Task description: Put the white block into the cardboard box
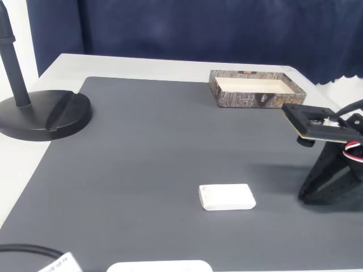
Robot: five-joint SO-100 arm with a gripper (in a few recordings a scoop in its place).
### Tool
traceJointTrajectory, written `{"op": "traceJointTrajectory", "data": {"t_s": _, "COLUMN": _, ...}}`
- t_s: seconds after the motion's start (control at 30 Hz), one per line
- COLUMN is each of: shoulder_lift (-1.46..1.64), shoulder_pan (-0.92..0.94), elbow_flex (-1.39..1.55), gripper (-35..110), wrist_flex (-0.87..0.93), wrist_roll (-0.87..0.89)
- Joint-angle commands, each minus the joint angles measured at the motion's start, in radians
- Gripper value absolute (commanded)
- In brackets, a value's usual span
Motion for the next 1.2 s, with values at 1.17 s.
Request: {"op": "traceJointTrajectory", "data": {"t_s": 1.17, "shoulder_lift": -1.143, "shoulder_pan": 0.123, "elbow_flex": -0.871, "gripper": -2, "wrist_flex": -0.054, "wrist_roll": 0.055}}
